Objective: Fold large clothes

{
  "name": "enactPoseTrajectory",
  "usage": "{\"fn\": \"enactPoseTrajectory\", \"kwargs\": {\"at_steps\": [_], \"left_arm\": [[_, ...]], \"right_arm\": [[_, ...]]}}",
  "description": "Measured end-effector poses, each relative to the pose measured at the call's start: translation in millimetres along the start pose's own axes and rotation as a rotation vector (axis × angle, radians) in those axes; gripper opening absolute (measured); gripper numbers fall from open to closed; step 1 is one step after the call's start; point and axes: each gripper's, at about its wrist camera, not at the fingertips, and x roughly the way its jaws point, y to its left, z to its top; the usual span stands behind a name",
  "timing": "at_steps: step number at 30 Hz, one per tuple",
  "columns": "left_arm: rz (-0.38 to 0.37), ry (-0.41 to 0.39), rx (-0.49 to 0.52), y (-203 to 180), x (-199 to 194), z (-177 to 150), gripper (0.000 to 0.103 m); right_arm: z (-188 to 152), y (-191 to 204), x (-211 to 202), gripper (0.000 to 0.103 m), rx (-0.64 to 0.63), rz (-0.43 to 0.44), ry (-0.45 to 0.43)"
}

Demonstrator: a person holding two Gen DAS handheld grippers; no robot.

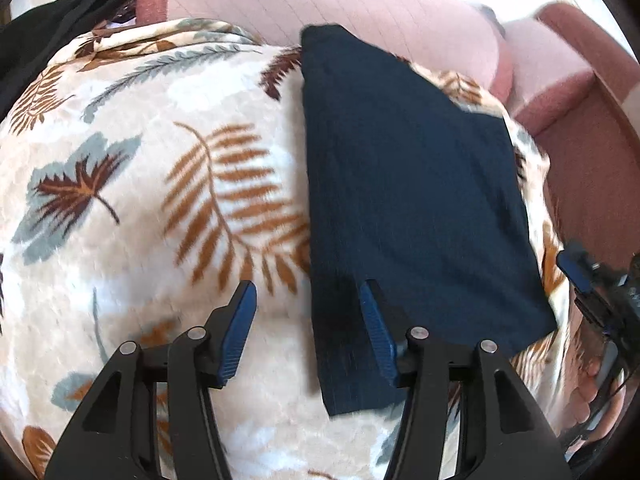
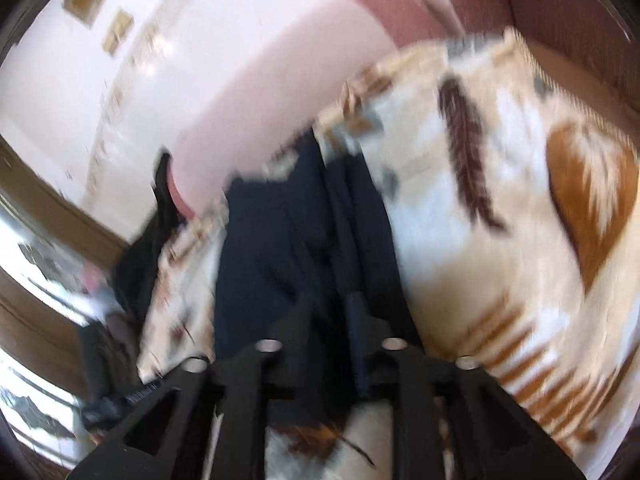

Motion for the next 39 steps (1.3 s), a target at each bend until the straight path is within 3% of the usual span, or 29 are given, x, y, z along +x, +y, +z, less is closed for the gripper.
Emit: {"fn": "enactPoseTrajectory", "kwargs": {"at_steps": [2,6,8,10,11,12,14,16,19,22,23,25,26,27,29,30,31,32,33,37,39], "left_arm": [[-0.008,0.012,-0.021,3.4,5.0,14.7,0.053],[-0.028,0.051,-0.042,-0.5,21.8,38.1,0.053],[-0.043,0.055,-0.048,-5.3,27.8,47.9,0.053],[-0.053,0.048,-0.045,-10.0,31.2,56.6,0.053],[-0.055,0.042,-0.042,-11.5,32.8,59.7,0.053],[-0.057,0.038,-0.040,-12.1,35.7,63.0,0.053],[-0.058,0.034,-0.047,-11.7,45.0,67.3,0.057],[-0.064,0.040,-0.074,-9.3,58.6,68.1,0.067],[-0.080,0.064,-0.120,-6.3,72.9,66.0,0.073],[-0.112,0.077,-0.131,-0.5,64.9,62.8,0.072],[-0.120,0.068,-0.120,2.4,56.6,59.6,0.072],[-0.137,0.035,-0.125,10.8,37.8,47.1,0.072],[-0.155,0.027,-0.135,14.6,32.0,40.4,0.072],[-0.170,0.027,-0.149,17.6,28.8,33.5,0.072],[-0.181,0.046,-0.177,21.3,31.7,19.0,0.072],[-0.174,0.068,-0.180,20.0,37.4,14.2,0.072],[-0.157,0.105,-0.185,17.9,45.6,8.3,0.072],[-0.154,0.124,-0.194,16.9,48.8,4.7,0.072],[-0.159,0.129,-0.201,16.2,47.9,1.8,0.072],[-0.131,0.089,-0.142,1.8,37.0,-4.9,0.072],[-0.107,0.093,-0.118,-5.4,38.0,-8.5,0.072]], "right_arm": [[14.3,9.1,13.7,0.058,-0.017,-0.022,0.002],[31.7,18.6,60.6,0.058,-0.007,-0.054,0.057],[37.1,19.9,92.2,0.059,-0.008,-0.113,0.120],[39.9,17.5,107.6,0.047,-0.017,-0.124,0.140],[43.4,20.5,107.0,0.013,-0.047,-0.093,0.111],[46.6,24.3,105.0,0.005,-0.078,-0.077,0.084],[55.0,23.5,96.2,0.003,-0.093,-0.060,0.011],[59.4,10.7,104.1,0.003,-0.060,-0.097,0.004],[60.9,-17.9,137.7,0.003,-0.018,-0.223,0.100],[62.8,-21.3,124.3,0.004,0.025,-0.154,0.073],[61.8,-17.2,109.9,0.011,0.020,-0.113,0.057],[56.1,-11.3,88.8,0.016,0.011,-0.031,0.065],[51.8,-9.0,81.5,0.030,0.007,0.010,0.078],[42.5,-7.1,72.0,0.055,0.001,0.051,0.081],[27.2,-4.4,67.0,0.073,-0.024,0.045,0.094],[18.8,-3.0,71.4,0.072,-0.049,0.020,0.128],[12.5,-2.1,79.7,0.071,-0.078,-0.035,0.174],[6.3,-1.1,83.2,0.051,-0.101,-0.074,0.198],[3.4,1.7,80.4,0.012,-0.119,-0.047,0.204],[-0.5,5.9,52.4,0.005,-0.178,-0.030,0.085],[-6.9,-13.2,67.3,0.005,-0.143,-0.091,0.142]]}}
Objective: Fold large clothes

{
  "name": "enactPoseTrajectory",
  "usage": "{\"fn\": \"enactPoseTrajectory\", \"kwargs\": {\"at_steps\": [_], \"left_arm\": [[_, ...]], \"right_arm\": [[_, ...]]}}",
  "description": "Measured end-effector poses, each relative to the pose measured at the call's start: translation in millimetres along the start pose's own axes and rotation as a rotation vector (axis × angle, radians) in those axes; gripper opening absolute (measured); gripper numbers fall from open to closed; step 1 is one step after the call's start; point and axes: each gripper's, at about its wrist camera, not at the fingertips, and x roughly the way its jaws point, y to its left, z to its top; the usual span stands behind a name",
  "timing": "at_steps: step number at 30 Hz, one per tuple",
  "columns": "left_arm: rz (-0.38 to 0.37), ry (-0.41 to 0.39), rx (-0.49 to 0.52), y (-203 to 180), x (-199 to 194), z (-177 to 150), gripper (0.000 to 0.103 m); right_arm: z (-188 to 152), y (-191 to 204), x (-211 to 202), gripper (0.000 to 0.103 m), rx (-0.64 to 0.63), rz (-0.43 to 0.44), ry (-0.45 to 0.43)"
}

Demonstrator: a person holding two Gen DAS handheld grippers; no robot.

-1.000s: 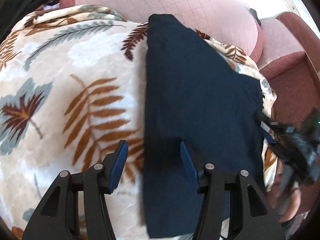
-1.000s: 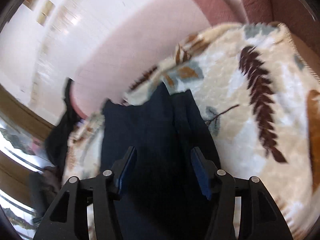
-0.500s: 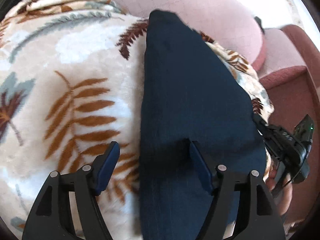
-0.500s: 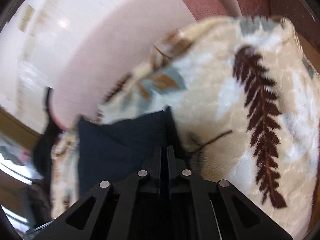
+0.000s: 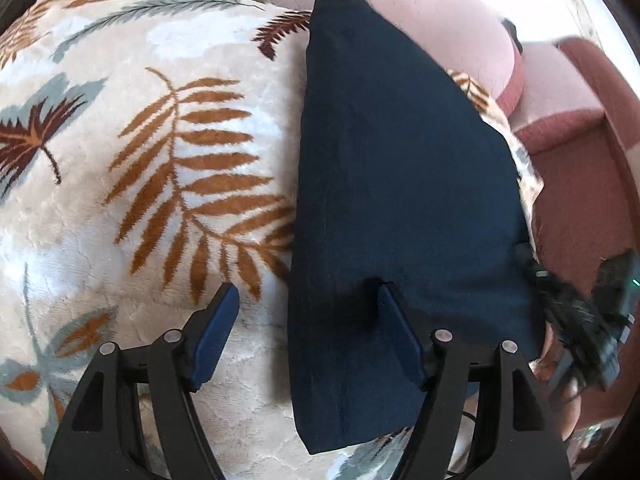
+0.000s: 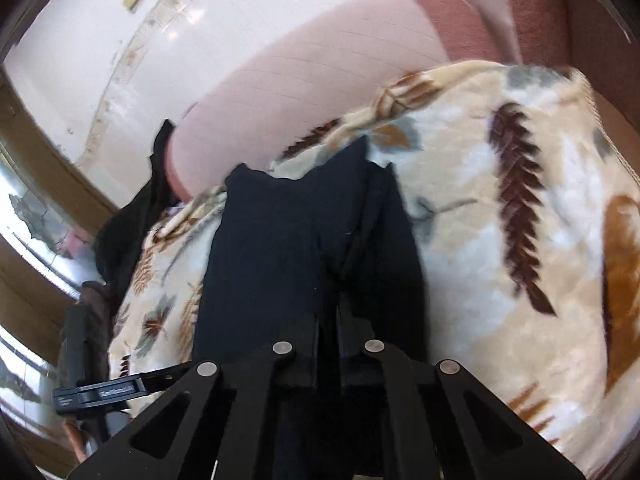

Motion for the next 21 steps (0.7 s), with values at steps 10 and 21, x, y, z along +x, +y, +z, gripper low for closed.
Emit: {"fn": "enactPoseTrajectory", "kwargs": {"at_steps": [10,21], "left_arm": [[0.033,-0.006,0.034,-15.0,-2.2,-3.7,0.072],[-0.052,-0.009,-0.037,5.0,-17.7,14.1,0.072]], "right_arm": [[-17.4,19.7,-60.1,0.035,-0.027,0.040,-0.163],[-0.5,13.5,-32.4,0.039,-0.061,-0.070,-0.092]]}}
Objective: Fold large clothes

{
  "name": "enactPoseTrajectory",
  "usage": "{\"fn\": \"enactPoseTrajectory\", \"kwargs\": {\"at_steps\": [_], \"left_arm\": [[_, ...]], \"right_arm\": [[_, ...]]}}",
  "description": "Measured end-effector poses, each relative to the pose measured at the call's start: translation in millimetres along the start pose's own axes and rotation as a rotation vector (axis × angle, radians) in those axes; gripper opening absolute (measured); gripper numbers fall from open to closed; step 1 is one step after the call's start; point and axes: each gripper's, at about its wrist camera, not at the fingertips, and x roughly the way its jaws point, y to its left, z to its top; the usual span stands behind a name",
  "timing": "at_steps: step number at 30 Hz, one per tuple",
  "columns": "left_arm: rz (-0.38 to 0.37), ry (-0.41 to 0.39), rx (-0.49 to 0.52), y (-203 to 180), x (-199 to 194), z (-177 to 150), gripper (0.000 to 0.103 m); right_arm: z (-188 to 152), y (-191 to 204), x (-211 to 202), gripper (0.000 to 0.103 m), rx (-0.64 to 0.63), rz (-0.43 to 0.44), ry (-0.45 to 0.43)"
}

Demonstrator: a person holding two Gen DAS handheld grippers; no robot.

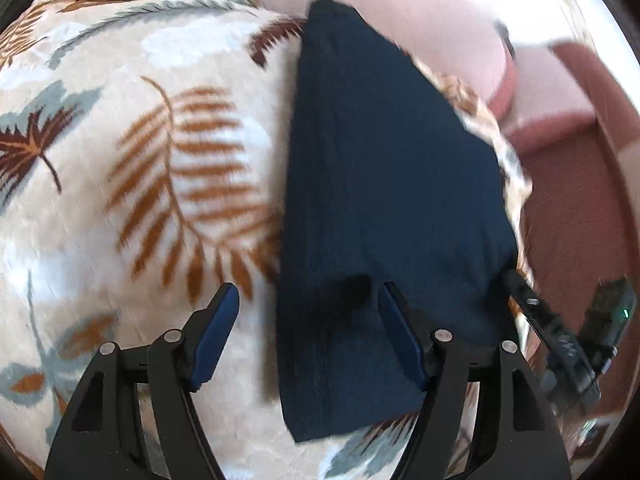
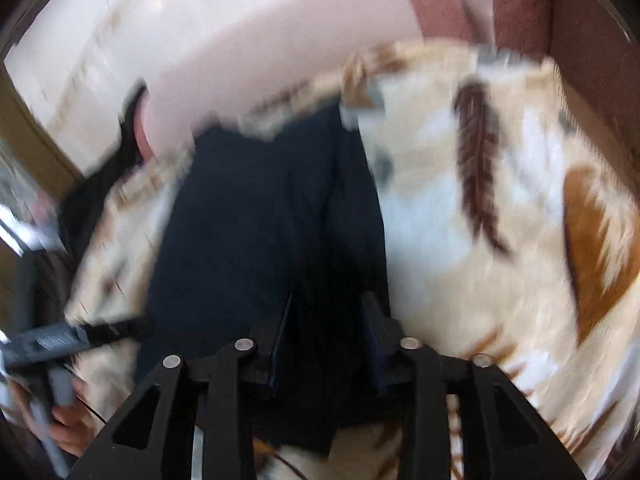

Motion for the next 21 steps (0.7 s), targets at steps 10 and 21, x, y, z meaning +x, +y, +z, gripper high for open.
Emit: {"fn": "enactPoseTrajectory", "kwargs": {"at_steps": [10,21], "left_arm": [[-0.116,0.099,-0.078,12.1,36.4,50.6,0.073],[-0.278,0.105,-0.075,11.1,48.5,49.1,0.085]], "right_arm": [[34.3,-18.2,80.3,0.074,0.092,-0.041,0.166],[27.1,-37.3,88.9,0.100,0.171,0.234,0.196]]}}
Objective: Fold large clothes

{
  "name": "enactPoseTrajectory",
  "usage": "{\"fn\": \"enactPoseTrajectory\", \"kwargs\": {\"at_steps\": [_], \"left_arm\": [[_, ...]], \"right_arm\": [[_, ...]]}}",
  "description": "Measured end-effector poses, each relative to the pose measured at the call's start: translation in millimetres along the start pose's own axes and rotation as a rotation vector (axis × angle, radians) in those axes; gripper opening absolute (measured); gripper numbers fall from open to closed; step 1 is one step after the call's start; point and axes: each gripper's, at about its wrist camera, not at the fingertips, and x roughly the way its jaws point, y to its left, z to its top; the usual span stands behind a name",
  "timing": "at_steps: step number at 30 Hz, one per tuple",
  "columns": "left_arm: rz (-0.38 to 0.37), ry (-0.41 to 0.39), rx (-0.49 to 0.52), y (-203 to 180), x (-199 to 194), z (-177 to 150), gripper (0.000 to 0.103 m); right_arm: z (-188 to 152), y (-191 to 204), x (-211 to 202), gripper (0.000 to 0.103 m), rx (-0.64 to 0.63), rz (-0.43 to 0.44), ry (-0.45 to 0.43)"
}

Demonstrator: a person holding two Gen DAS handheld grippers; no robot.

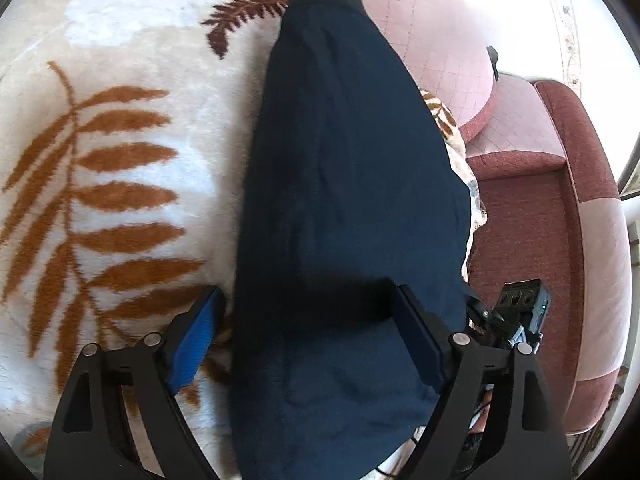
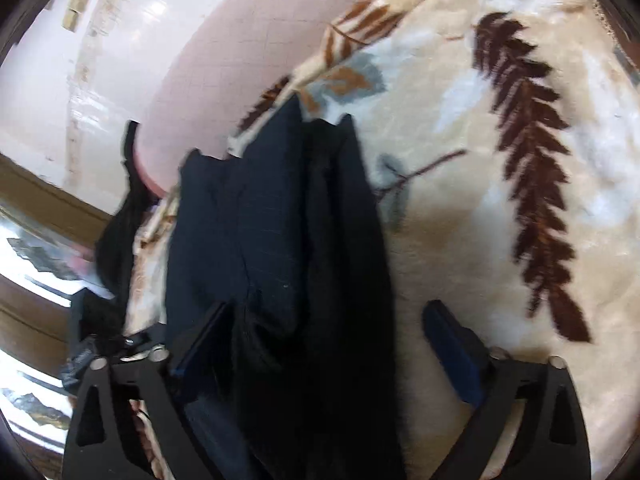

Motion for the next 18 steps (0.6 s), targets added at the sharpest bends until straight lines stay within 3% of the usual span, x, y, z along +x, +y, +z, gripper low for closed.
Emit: {"fn": "enactPoseTrajectory", "kwargs": {"at_steps": [2,4,5,7,12,18], "left_arm": [[-0.020,-0.002,-0.010,-5.2,4.0,-1.1,0.075],[0.026,-0.019,0.016,-10.9,2.8,-2.5,0.049],[0.045,-0.032,0.037,-14.0,0.0,-3.2,0.044],[0.061,-0.054,0.062,-20.2,-7.0,-5.5,0.029],[0.102,-0.098,0.116,-36.1,-21.9,-18.7,0.024],[0.160,-0.154,0.196,-47.1,-55.2,-49.1,0.023]], "right_arm": [[-0.7,9.3,4.5,0.095,-0.037,-0.039,-0.006],[-2.4,18.8,9.4,0.045,-0.096,-0.020,0.021],[-2.9,23.0,8.7,0.033,-0.094,-0.034,0.013],[-3.7,35.2,7.0,0.027,-0.155,-0.067,-0.004],[-13.6,52.5,-12.8,0.015,-0.116,-0.039,-0.062],[-40.6,75.3,-35.4,0.014,-0.115,-0.005,-0.066]]}}
